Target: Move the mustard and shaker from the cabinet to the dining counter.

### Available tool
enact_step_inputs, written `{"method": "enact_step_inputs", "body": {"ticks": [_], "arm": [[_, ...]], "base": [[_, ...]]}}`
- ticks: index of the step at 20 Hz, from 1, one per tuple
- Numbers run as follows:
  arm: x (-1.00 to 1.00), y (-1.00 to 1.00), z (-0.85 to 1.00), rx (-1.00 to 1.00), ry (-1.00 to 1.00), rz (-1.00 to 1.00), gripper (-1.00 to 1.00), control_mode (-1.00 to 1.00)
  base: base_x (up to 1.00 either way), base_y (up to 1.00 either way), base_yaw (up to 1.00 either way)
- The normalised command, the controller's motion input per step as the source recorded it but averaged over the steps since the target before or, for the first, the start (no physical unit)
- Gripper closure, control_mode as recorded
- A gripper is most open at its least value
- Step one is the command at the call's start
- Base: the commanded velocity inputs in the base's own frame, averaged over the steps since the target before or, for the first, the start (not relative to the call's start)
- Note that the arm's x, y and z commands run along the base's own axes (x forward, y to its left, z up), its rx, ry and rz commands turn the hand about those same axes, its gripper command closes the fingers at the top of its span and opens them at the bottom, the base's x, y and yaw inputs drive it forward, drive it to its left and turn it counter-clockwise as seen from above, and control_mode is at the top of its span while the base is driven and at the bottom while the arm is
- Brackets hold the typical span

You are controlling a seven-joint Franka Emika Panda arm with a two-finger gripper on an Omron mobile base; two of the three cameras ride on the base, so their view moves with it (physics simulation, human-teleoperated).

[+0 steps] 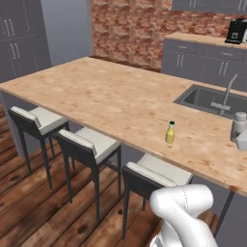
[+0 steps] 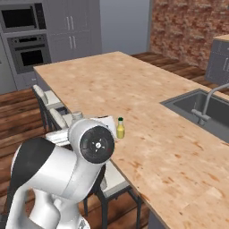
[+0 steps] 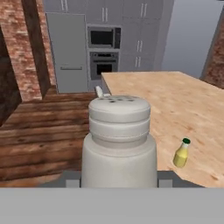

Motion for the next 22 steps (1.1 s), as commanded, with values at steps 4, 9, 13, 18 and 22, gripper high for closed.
{"method": "enact_step_inputs", "body": {"ticks": [4,9,13,18,22], "arm": [[0.49,-0.17,-0.4,-0.01,0.0,0.02,1.0,-1.0],[0.42,-0.28,-0.33,-0.02,0.02,0.09,1.0,-1.0],[0.36,-0.31,-0.34,-0.01,0.11,0.2,1.0,-1.0],[0.43,-0.28,-0.27,0.02,0.29,0.23,1.0,-1.0],[0.47,-0.12,-0.28,0.08,0.2,0.17,1.0,-1.0]], "base": [[0.0,0.0,0.0],[0.0,0.0,0.0],[0.0,0.0,0.0],[0.0,0.0,0.0],[0.0,0.0,0.0]]}}
